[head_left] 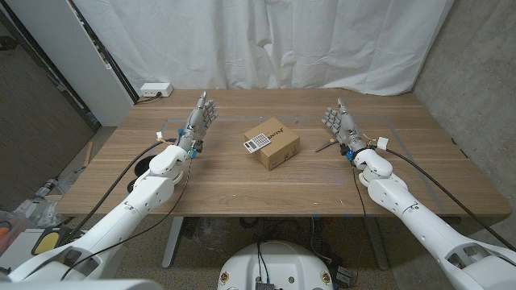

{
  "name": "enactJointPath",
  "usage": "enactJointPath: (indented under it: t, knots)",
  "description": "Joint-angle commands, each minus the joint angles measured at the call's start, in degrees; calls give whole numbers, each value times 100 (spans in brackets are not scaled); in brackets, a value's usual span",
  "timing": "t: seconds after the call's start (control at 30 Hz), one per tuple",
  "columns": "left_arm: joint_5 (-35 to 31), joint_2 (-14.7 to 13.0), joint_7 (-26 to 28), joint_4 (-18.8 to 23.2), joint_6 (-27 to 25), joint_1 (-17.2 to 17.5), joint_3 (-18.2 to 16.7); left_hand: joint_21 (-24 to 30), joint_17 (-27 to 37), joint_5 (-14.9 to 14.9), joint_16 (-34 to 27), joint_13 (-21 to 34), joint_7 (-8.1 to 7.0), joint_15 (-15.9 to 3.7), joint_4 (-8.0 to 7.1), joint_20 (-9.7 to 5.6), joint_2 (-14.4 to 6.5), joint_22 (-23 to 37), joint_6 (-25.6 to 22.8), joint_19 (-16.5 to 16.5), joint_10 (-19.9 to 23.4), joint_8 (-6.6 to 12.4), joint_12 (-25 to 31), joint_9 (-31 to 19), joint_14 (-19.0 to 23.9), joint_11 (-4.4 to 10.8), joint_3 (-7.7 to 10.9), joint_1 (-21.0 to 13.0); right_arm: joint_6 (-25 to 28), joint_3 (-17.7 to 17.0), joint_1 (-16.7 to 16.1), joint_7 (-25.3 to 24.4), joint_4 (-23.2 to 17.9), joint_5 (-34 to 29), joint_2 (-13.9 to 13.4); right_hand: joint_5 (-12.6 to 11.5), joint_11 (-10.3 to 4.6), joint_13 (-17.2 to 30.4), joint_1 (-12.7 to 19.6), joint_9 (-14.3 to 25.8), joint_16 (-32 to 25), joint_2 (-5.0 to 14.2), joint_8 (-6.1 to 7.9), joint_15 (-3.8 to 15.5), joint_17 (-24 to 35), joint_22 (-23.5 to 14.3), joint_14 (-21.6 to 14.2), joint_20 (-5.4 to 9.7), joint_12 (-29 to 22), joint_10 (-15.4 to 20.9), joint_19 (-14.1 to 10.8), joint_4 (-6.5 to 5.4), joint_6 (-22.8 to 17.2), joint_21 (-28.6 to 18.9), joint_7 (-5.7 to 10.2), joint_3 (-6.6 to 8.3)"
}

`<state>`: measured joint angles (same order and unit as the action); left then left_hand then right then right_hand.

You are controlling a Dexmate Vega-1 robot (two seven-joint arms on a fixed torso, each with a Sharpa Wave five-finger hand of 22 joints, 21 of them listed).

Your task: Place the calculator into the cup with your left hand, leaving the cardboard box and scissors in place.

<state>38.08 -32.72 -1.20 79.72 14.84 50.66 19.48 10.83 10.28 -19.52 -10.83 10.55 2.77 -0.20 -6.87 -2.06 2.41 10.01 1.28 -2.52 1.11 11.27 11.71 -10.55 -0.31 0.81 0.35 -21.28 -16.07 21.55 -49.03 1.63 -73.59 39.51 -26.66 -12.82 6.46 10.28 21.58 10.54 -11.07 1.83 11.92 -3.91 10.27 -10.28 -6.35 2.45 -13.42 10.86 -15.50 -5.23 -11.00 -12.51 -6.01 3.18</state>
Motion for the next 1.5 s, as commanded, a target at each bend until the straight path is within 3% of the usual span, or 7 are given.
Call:
enactJointPath:
  t: [0.03, 0.3, 0.73, 1.17, 1.3, 1.5]
  knots:
    - [92, -121, -112, 93, 11, 40, -106, 71, 11, -49, -46, 24, 12, 14, 23, -105, -39, 17, -102, -87, 105, 76, 50, -17, 108, 4, 43, -106, -12, 11, -107, -175, -170, -74, 4, 1, -3, 27, 22, 27, -6, 26, 2, 7, 24, -10, -57, 9, -9, 34, -55, -9, -57, -2, -2, 3]
    - [25, -266, -82, 313, 34, 112, -167, 90, 10, -63, -65, 25, 29, 14, 57, -95, -99, 17, -203, -153, 174, 102, 63, -17, 207, -4, 71, -188, 0, 26, -104, -170, -217, -107, -29, 12, 3, 28, 30, 28, -4, 41, -4, 11, 25, -11, -72, 1, -6, 53, -65, 1, -64, 4, 0, 6]
    - [-36, -246, -136, 455, 213, 140, -156, 98, 9, -67, -64, 25, 13, 3, 100, -75, -166, 17, -292, -202, 270, 115, 80, -18, 280, -11, 102, -291, 103, -48, -237, -331, -499, -143, -200, 25, -2, 29, 37, 28, 3, 51, -14, 10, 26, -13, -78, -4, 2, 59, -73, 13, -65, 12, 6, 6]
    - [-264, -523, 183, 1228, 161, 488, -265, 75, 8, -61, -64, 26, 4, 4, 142, -68, -205, 17, -359, -172, 352, 118, 89, -19, 355, 10, 119, -385, 177, -45, -279, -497, -665, -297, -320, 36, -14, 30, 48, 29, 10, 64, -16, 7, 26, -14, -80, -16, 4, 80, -76, 26, -80, 22, 18, 8]
    - [-344, -629, 257, 1439, 148, 586, -322, 72, 8, -59, -63, 26, 1, -1, 149, -65, -208, 17, -371, -167, 350, 118, 84, -19, 366, 14, 120, -398, 174, -19, -291, -540, -702, -369, -334, 40, -61, 31, 117, 30, -27, 210, -10, 89, 31, -17, -200, 12, -22, 191, -148, 51, -129, 9, 68, 83]
    - [-483, -696, 422, 1663, 201, 737, -404, 88, 7, -52, -69, 27, 14, -11, 174, -69, -223, 17, -428, -216, 423, 127, 98, -20, 425, 23, 127, -451, 151, -42, -356, -755, -808, -487, -344, 51, -67, 31, 141, 30, -23, 222, 1, 93, 28, -19, -218, 26, -27, 225, -184, 72, -171, 2, 87, 93]
